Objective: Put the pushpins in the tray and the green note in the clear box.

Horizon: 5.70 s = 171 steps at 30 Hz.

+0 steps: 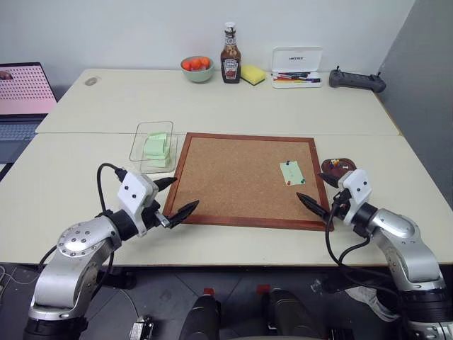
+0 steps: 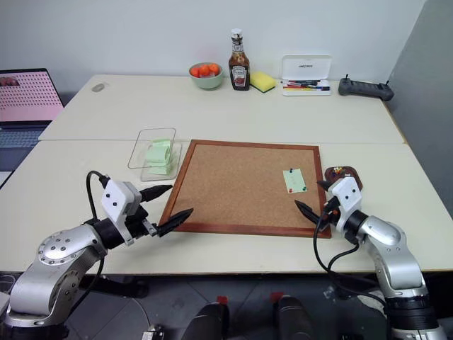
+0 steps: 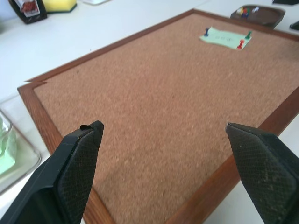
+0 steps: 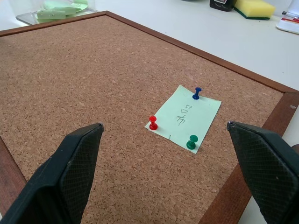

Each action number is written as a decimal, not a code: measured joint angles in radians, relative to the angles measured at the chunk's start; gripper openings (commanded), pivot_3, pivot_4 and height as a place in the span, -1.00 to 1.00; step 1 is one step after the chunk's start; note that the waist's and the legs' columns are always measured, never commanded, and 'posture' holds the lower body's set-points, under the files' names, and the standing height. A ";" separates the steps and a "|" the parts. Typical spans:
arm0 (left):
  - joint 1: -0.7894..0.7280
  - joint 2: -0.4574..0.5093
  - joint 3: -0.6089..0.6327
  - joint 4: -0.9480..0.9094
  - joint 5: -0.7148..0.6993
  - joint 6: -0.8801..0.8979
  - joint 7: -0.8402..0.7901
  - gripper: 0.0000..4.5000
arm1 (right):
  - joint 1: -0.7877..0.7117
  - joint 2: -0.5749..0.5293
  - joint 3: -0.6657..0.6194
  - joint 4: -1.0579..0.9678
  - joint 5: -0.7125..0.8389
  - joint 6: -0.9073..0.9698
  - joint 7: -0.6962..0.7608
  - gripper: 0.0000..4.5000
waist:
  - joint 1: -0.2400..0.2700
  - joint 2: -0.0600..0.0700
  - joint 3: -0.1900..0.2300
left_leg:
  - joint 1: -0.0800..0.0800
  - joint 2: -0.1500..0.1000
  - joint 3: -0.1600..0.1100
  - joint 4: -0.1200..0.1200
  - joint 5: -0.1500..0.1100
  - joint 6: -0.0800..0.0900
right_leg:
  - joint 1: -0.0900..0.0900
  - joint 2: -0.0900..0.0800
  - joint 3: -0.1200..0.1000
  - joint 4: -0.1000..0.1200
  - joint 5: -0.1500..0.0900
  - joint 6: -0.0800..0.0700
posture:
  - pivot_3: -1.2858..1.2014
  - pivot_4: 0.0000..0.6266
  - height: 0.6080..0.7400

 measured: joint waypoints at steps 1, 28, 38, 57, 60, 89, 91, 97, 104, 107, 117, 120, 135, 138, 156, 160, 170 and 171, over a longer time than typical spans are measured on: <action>0.000 0.000 0.000 0.000 0.000 0.000 -0.001 0.96 | 0.000 0.000 0.000 0.000 0.000 0.000 -0.001 1.00 | 0.000 0.000 0.000 | 0.000 0.000 0.000 0.000 0.000 0.000 | 0.000 0.000 0.000 0.000 0.000 0.000 | 0.03 -0.52 1.00; -0.245 -0.033 -0.161 0.079 -0.007 0.084 -0.017 0.96 | 0.031 0.020 -0.001 -0.001 -0.002 -0.009 -0.019 1.00 | -0.001 0.000 0.000 | 0.006 -0.001 0.015 0.000 0.000 0.000 | 0.000 0.001 0.017 -0.001 0.004 0.007 | 0.03 -0.52 1.00; -0.268 -0.055 -0.227 0.149 0.054 0.048 -0.037 0.77 | 0.042 0.023 -0.001 -0.002 -0.002 -0.019 -0.023 1.00 | -0.001 0.000 0.000 | 0.006 -0.001 0.017 0.001 0.000 0.000 | 0.000 0.001 0.019 -0.001 0.005 0.009 | 0.03 -0.52 1.00; -0.569 -0.328 -0.399 0.738 0.250 -0.181 -0.058 -0.76 | -0.076 0.056 0.035 0.000 -0.004 0.084 -0.065 1.00 | -0.004 -0.001 0.000 | 0.006 -0.001 0.018 0.002 0.000 0.001 | 0.000 0.002 0.020 -0.001 0.009 0.015 | 0.03 -0.52 1.00; -0.588 -0.334 -0.399 0.798 0.264 -0.203 -0.066 -0.98 | -0.124 0.069 0.055 0.001 -0.013 0.137 -0.089 1.00 | -0.004 -0.001 0.000 | 0.006 -0.001 0.018 0.002 0.000 0.001 | 0.000 0.002 0.020 -0.001 0.009 0.015 | 0.03 -0.52 1.00; -0.588 -0.351 -0.413 0.825 0.352 -0.264 -0.098 -1.00 | -0.624 0.146 0.178 0.719 -0.206 0.107 -0.063 -0.09 | -0.004 0.000 -0.001 | 0.006 -0.002 0.018 0.002 0.000 0.001 | 0.000 0.001 0.021 -0.001 0.010 0.016 | 0.03 -0.52 1.00; -0.584 -0.351 -0.413 0.817 0.353 -0.259 -0.098 -1.00 | -0.630 0.148 0.178 0.735 -0.211 0.089 -0.061 -0.30 | -0.004 0.000 -0.001 | 0.006 -0.002 0.018 0.002 0.000 0.001 | 0.000 0.001 0.020 -0.001 0.010 0.016 | 0.03 -0.52 1.00; -0.579 -0.350 -0.413 0.804 0.354 -0.245 -0.099 -1.00 | -0.631 0.147 0.174 0.751 -0.228 0.060 -0.062 -0.88 | -0.004 0.000 -0.001 | 0.006 -0.002 0.018 0.002 0.000 0.001 | 0.000 0.001 0.020 -0.001 0.010 0.016 | 0.03 -0.52 1.00; -0.575 -0.350 -0.414 0.795 0.354 -0.237 -0.100 -1.00 | -0.632 0.147 0.168 0.757 -0.237 0.044 -0.058 -0.99 | -0.004 0.000 -0.001 | 0.006 -0.002 0.018 0.002 0.000 0.001 | 0.000 0.001 0.021 -0.001 0.010 0.016 | 0.03 -0.52 1.00; -0.569 -0.348 -0.414 0.783 0.354 -0.228 -0.100 -1.00 | -0.631 0.147 0.166 0.756 -0.236 0.043 -0.051 -0.99 | -0.004 0.000 -0.001 | 0.006 -0.002 0.018 0.002 0.000 0.001 | 0.000 0.001 0.021 -0.001 0.010 0.016 | 0.03 -0.52 1.00; -0.559 -0.343 -0.413 0.770 0.354 -0.222 -0.106 -1.00 | -0.609 0.148 0.160 0.714 -0.238 0.044 -0.042 -0.99 | -0.004 0.000 -0.001 | 0.006 -0.002 0.018 0.002 0.000 0.001 | 0.000 0.001 0.021 -0.001 0.010 0.016 | 0.03 -0.52 1.00; -0.558 -0.343 -0.413 0.769 0.354 -0.221 -0.105 -1.00 | -0.606 0.148 0.160 0.706 -0.239 0.044 -0.042 -0.99 | -0.005 0.000 -0.001 | 0.006 -0.002 0.018 0.002 0.000 0.001 | 0.000 0.001 0.021 -0.001 0.010 0.016 | 0.03 -0.52 1.00; -0.557 -0.345 -0.415 0.769 0.356 -0.220 -0.101 -1.00 | -0.614 0.143 0.145 0.548 -0.225 0.058 -0.046 -0.99 | -0.004 0.000 -0.001 | 0.007 -0.002 0.018 0.002 0.000 0.001 | 0.000 0.001 0.020 -0.001 0.010 0.016 | 0.03 -0.52 1.00; -0.558 -0.350 -0.418 0.769 0.356 -0.221 -0.100 -1.00 | -0.602 0.099 0.113 0.493 -0.225 0.077 -0.054 -0.99 | -0.004 0.000 -0.001 | 0.006 -0.002 0.018 0.002 0.000 0.001 | 0.000 0.001 0.021 -0.002 0.010 0.016 | 0.03 -0.52 1.00; -0.561 -0.350 -0.417 0.782 0.358 -0.226 -0.104 -1.00 | -0.328 -0.209 0.135 0.373 -0.411 0.063 -0.051 -0.90 | -0.003 0.002 -0.002 | 0.007 -0.002 0.019 0.003 0.000 0.001 | 0.001 0.001 0.022 -0.002 0.010 0.017 | 0.03 -0.52 1.00; -0.562 -0.350 -0.419 0.782 0.358 -0.227 -0.105 -1.00 | -0.329 -0.209 0.151 0.416 -0.434 0.041 -0.064 -0.60 | -0.003 0.002 -0.002 | 0.007 -0.002 0.019 0.002 0.000 0.001 | 0.001 0.001 0.022 -0.003 0.010 0.017 | 0.03 -0.52 1.00; -0.561 -0.348 -0.419 0.781 0.359 -0.227 -0.105 -1.00 | -0.365 -0.208 0.149 0.462 -0.439 0.023 -0.073 0.33 | -0.003 0.002 -0.002 | 0.007 -0.002 0.019 0.002 0.000 0.001 | 0.001 0.001 0.022 -0.003 0.010 0.017 | 0.03 -0.52 1.00; -0.561 -0.348 -0.419 0.781 0.359 -0.227 -0.105 -1.00 | -0.367 -0.208 0.146 0.462 -0.434 0.025 -0.072 0.43 | -0.003 0.002 -0.002 | 0.007 -0.002 0.019 0.002 0.000 0.001 | 0.001 0.001 0.022 -0.003 0.010 0.017 | 0.03 -0.52 1.00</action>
